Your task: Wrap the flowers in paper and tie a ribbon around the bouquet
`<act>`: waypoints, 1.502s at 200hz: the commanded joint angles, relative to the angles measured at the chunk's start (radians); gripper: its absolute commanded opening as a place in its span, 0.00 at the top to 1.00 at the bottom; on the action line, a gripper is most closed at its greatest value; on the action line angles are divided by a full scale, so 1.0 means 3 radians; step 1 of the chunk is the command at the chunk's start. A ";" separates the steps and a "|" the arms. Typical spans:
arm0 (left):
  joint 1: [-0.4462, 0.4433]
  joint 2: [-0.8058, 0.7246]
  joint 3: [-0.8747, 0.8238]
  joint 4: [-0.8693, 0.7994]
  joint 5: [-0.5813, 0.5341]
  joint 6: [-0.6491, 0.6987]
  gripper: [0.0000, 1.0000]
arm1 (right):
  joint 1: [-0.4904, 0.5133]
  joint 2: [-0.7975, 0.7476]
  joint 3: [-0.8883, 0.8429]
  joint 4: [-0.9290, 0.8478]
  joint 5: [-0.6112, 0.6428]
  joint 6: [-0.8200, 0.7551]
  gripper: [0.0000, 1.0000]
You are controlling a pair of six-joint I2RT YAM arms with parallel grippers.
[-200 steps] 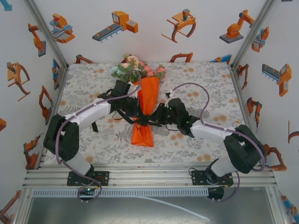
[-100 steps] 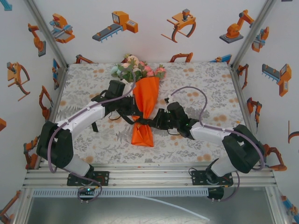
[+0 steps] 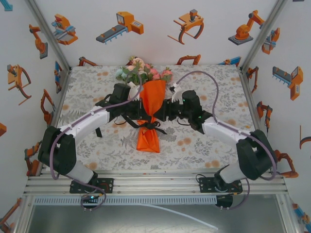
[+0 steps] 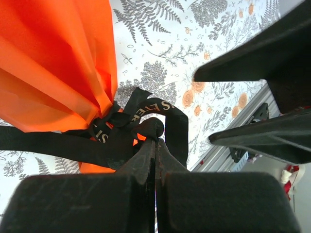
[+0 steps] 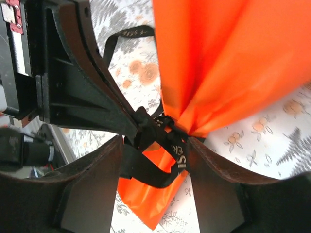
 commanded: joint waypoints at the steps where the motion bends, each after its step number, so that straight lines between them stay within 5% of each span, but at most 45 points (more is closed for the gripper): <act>1: -0.0025 -0.0052 -0.0034 0.0043 0.0119 0.0121 1.00 | -0.0013 0.0278 0.0157 0.0180 -0.0619 -0.0313 0.46; 80: -0.0029 -0.0065 -0.0038 0.0007 0.0103 0.0130 1.00 | -0.0080 0.0571 0.0098 0.0657 -0.0641 -0.0637 0.57; 114: -0.0027 -0.0065 -0.0023 -0.0008 0.0080 0.0130 1.00 | -0.0126 0.0564 0.0083 0.0684 -0.0616 -0.0665 0.74; 182: -0.0031 -0.0073 0.0006 0.0022 0.0054 0.0093 1.00 | -0.0126 0.0688 -0.0031 0.1089 -0.0884 -0.0641 0.61; 259: -0.0034 -0.0088 0.0031 -0.0011 0.0068 0.0106 1.00 | -0.0136 0.0578 -0.0307 0.1326 -0.0892 -0.1642 0.52; 300: -0.0035 -0.0098 0.0038 -0.0030 0.0064 0.0114 1.00 | -0.0131 0.0726 -0.0137 0.1507 -0.0995 -0.1771 0.50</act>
